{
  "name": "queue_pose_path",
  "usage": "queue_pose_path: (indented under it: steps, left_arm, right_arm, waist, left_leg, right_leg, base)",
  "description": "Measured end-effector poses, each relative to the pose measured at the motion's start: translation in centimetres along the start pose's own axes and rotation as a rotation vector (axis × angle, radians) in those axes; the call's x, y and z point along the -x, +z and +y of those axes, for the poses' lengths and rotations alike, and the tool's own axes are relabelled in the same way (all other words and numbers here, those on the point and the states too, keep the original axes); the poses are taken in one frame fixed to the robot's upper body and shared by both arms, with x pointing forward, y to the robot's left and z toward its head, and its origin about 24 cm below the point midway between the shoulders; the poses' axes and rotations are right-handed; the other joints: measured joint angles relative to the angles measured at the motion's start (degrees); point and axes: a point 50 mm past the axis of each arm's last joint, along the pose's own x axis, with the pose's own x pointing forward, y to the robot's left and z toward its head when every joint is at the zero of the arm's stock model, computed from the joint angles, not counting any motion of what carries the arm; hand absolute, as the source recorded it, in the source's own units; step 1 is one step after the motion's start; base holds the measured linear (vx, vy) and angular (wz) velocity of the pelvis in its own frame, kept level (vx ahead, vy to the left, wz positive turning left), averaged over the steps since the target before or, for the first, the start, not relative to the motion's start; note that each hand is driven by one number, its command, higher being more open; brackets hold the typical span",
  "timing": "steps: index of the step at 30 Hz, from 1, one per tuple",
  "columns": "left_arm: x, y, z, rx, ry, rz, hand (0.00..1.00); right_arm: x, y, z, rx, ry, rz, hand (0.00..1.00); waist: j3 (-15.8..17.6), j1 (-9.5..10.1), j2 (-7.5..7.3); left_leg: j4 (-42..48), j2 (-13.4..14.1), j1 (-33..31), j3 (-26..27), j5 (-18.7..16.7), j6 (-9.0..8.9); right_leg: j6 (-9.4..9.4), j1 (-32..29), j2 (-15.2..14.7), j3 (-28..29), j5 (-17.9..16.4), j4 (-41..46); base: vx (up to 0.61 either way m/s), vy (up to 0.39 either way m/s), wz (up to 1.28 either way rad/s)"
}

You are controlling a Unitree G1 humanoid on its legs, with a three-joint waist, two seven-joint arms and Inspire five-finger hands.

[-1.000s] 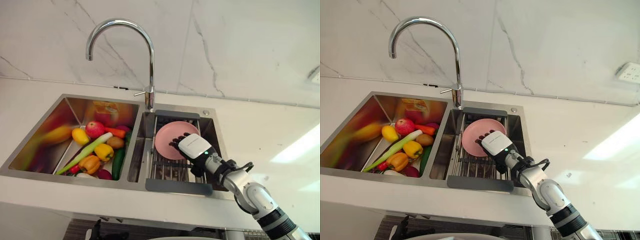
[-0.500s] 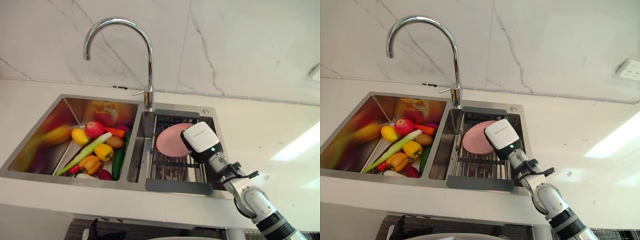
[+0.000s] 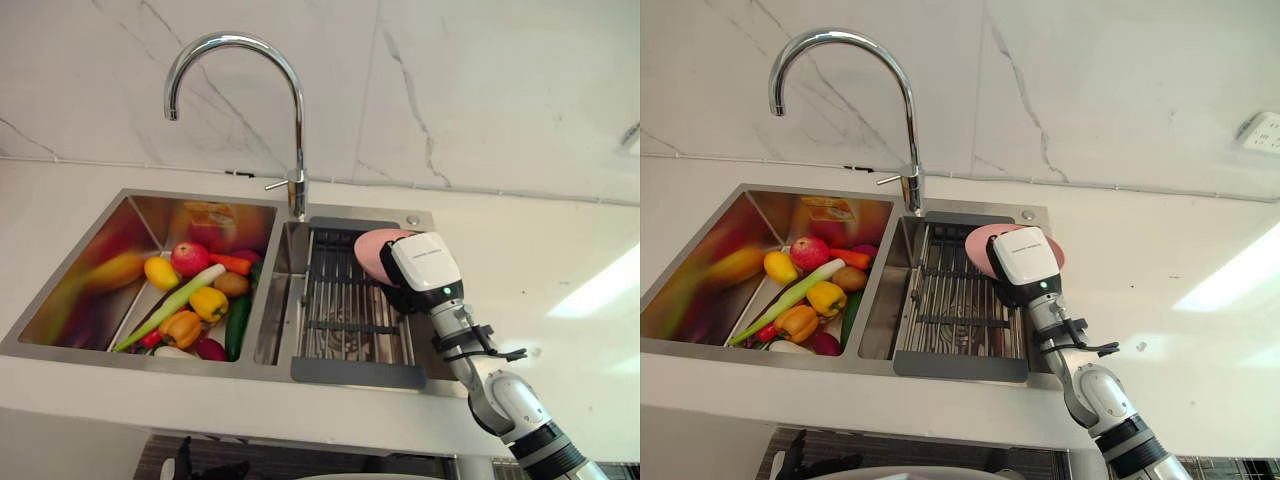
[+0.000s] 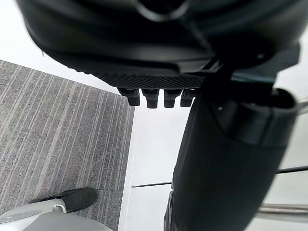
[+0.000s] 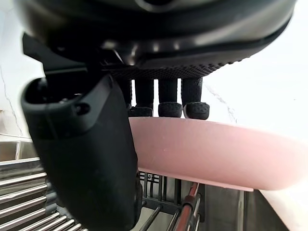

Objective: Walk over to the sink, pick up the cup, carry it to the dishwasher, place the cup inside the dishwasher, then close the dishwasher door

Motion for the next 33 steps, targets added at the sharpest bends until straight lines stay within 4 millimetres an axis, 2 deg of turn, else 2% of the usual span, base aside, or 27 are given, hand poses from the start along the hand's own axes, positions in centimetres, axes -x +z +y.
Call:
queue_pose_path:
  steps: [13, 17, 28, 33]
  left_arm:
    - [0.0, 0.0, 0.1, 0.001, 0.017, -0.006, 1.0]
    - [0.0, 0.1, 0.1, 0.004, 0.022, -0.015, 1.0]
    - [0.2, 0.3, -0.2, 0.017, 0.031, -0.035, 1.0]
    - [0.3, 0.3, -0.6, 0.026, 0.029, -0.04, 1.0]
  right_arm:
    - [0.1, 1.0, -0.5, -0.091, -0.014, -0.094, 0.0]
    - [-0.1, 1.5, -1.9, -0.106, -0.065, -0.156, 0.0]
    - [-0.2, 1.5, -6.3, -0.109, -0.223, -0.246, 0.0]
    - [-0.1, 1.5, -7.4, -0.095, -0.263, -0.273, 0.0]
  waist:
    - [0.12, -0.13, 0.18]
    - [0.27, -0.1, 0.42]
    - [0.21, -0.13, 0.34]
    - [0.14, -0.24, 0.3]
  left_leg:
    - [-0.21, 0.01, 0.29, 0.22, -0.14, -0.2]
    - [-0.47, 0.05, 0.36, 0.43, -0.16, -0.17]
    - [-0.29, 0.07, 0.22, 0.11, 0.01, 0.13]
    - [-0.29, 0.07, 0.12, -0.32, 0.03, 0.14]
  right_leg:
    - [0.14, 0.11, 0.05, 0.17, -0.12, -0.04]
    - [0.15, -0.08, 0.19, 0.4, -0.12, -0.04]
    - [0.13, -0.02, 0.21, 0.14, -0.12, -0.03]
    - [0.11, 0.14, 0.18, -0.26, -0.14, -0.01]
  base:
    - [0.0, 0.0, 0.0]
    - [0.0, 0.0, -0.02]
    - [0.0, 0.0, 0.01]
    - [0.0, 0.0, 0.04]
